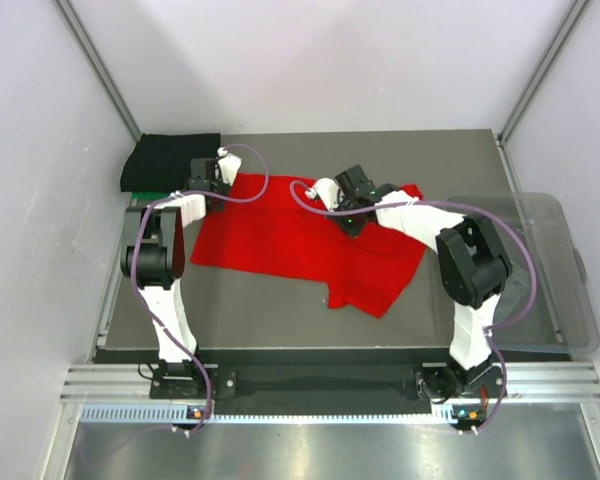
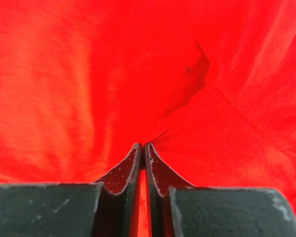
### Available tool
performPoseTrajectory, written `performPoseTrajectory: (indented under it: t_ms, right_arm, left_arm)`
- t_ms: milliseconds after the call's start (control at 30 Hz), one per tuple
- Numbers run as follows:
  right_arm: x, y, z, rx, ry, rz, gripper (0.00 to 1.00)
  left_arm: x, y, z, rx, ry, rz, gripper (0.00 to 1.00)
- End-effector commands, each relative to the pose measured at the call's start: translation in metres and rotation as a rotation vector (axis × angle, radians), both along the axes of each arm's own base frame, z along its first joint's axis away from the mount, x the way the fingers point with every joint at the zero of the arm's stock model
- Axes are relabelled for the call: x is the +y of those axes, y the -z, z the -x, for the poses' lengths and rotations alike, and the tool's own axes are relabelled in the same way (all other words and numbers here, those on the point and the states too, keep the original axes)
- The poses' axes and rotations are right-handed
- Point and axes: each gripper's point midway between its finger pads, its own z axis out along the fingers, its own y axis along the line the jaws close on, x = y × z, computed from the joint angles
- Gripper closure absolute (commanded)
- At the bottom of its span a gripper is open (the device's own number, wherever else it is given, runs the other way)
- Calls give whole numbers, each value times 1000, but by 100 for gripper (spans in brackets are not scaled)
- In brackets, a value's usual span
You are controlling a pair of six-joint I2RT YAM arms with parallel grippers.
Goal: Fold and stack the t-shirts
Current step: Fold the tshirt
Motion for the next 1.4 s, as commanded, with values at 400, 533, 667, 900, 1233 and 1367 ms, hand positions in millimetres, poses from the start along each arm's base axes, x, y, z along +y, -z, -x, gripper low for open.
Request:
performPoseTrajectory:
  t_ms: [400,533,667,900,1233,1367]
  right_arm:
    - [-31,-62,-58,-156,146,-64,59]
    - [-94,-71,-111,-137,300,-103,58]
    - [-124,-69,-152,-141,366,-100,57]
    - [-146,-55,-192,-124,429,-71,56]
    - [-175,-39,-187,-96,511,10,55]
    - [-183,-38,-179,-81,534,44,54]
  left_arm:
    - [14,3,14,52,-26,-10,100]
    - [13,-5,6,52,-30,-3,100]
    - [13,-8,-6,50,-34,0,100]
    - [7,-5,-14,79,-24,32,100]
    - [9,-2,-12,88,-34,28,100]
    - [10,2,-12,102,-37,27,100]
